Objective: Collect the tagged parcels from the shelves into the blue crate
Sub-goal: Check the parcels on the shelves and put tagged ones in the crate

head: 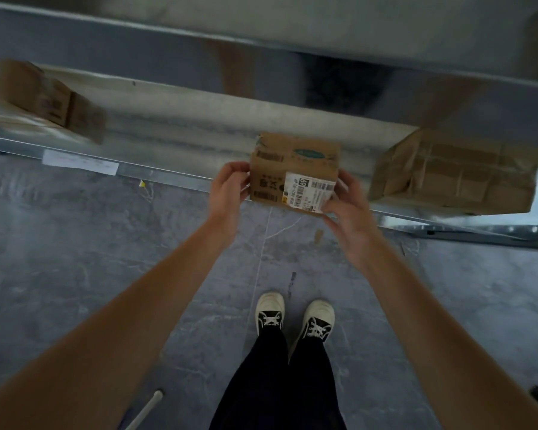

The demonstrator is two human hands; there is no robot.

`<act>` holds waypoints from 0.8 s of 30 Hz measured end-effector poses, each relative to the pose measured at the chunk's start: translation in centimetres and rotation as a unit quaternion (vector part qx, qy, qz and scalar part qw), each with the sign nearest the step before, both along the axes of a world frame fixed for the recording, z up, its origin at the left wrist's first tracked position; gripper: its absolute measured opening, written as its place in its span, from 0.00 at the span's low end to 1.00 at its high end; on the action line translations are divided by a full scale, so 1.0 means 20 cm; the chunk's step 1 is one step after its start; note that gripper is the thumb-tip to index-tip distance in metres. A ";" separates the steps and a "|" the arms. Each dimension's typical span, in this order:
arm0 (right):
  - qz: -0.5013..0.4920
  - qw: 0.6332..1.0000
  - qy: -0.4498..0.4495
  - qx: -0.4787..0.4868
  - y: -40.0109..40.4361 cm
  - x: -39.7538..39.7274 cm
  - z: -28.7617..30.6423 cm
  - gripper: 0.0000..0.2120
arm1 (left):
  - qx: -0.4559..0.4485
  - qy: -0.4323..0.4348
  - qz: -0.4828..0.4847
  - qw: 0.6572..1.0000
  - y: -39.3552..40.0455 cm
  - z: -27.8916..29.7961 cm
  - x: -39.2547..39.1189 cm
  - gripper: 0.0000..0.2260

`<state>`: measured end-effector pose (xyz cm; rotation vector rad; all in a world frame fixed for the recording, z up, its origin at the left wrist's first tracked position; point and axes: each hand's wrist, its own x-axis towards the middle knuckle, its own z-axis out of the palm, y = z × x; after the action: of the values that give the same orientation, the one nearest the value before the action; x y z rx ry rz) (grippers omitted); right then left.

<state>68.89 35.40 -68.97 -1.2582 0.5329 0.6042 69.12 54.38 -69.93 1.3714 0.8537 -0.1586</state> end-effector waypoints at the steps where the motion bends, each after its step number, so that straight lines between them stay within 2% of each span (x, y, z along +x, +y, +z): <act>1: 0.000 1.000 -0.006 0.004 0.00 -0.01 -0.01 0.30 | 0.006 -0.004 -0.004 1.000 -0.01 0.00 -0.01 0.13; 5: 0.016 1.000 -0.005 -0.005 -0.02 -0.03 -0.06 0.30 | 0.018 -0.010 -0.007 1.000 -0.04 0.01 -0.03 0.13; 9: 0.055 0.998 0.018 -0.027 -0.02 -0.01 -0.08 0.24 | 0.067 -0.009 -0.047 0.997 -0.05 0.01 -0.01 0.14; 11: 0.057 0.997 0.012 -0.047 0.00 0.03 -0.09 0.23 | 0.140 0.005 -0.121 0.983 -0.02 -0.04 0.03 0.20; 13: 0.095 0.992 -0.022 -0.080 0.04 0.06 -0.10 0.24 | 0.220 0.032 -0.198 0.955 0.04 -0.09 0.06 0.25; 16: 0.161 0.978 -0.058 -0.121 0.11 0.10 -0.12 0.27 | 0.251 0.067 -0.214 0.942 0.10 -0.14 0.08 0.24; 19: 0.176 0.975 -0.055 -0.122 0.14 0.10 -0.13 0.28 | 0.247 0.078 -0.214 0.942 0.08 -0.14 0.09 0.21; 21: 0.126 0.975 -0.068 -0.170 0.10 0.09 -0.08 0.25 | 0.306 0.069 -0.203 0.928 0.00 -0.09 0.09 0.22; 24: -0.042 0.933 -0.176 -0.311 -0.10 0.06 0.02 0.22 | 0.411 -0.053 -0.170 0.894 -0.20 0.04 0.08 0.20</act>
<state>70.16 33.39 -68.61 -1.8861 0.4880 0.1162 70.81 50.35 -69.20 2.3061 0.5889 0.0225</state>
